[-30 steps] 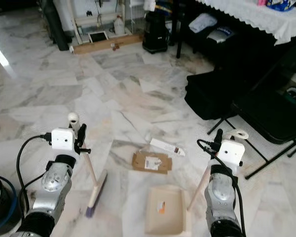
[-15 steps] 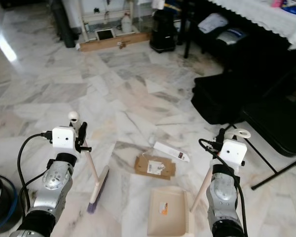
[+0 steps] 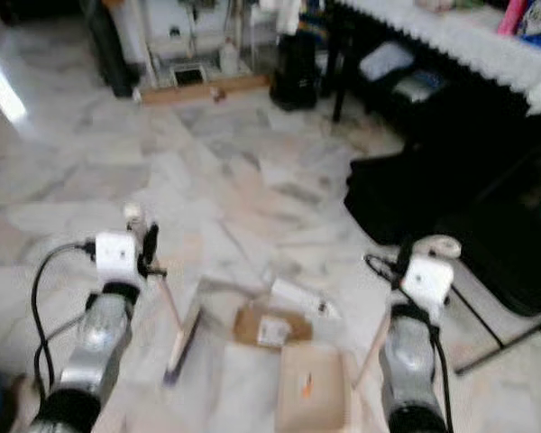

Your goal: Sweep floor

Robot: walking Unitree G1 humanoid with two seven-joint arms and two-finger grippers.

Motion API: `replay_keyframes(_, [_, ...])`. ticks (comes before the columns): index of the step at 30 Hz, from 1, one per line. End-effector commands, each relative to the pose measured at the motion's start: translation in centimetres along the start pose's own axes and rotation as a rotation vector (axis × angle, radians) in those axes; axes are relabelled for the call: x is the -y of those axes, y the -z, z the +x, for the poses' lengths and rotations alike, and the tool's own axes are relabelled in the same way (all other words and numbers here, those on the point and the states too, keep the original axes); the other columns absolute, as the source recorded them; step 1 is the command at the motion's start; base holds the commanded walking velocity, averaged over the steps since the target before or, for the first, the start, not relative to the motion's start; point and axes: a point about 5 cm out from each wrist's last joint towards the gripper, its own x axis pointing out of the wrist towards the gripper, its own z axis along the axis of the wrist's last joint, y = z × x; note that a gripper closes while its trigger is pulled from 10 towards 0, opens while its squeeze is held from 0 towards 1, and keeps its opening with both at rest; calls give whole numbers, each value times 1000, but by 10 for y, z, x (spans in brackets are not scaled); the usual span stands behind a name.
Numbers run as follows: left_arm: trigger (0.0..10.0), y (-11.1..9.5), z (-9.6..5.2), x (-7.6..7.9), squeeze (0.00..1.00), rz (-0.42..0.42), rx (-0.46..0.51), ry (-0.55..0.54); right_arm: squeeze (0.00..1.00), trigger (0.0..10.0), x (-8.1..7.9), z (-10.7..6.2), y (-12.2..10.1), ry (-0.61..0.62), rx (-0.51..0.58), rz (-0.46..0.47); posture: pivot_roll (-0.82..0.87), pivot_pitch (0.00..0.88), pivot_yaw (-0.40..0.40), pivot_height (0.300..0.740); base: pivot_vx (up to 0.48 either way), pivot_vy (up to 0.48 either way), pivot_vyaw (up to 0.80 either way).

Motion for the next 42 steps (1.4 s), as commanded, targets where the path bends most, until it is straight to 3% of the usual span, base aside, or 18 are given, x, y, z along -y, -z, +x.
replay_keyframes(1, [10000,-7,4,2,0,13,37,7,0,10000,5,3,-4,16,18,4,-21,93,3,740,304,0,0])
replay_keyframes(42, [10000,-8,4,2,0,14,42,8,0,10000,7,-2,0,11,5,-5,-26,92,5,740,306,0,0])
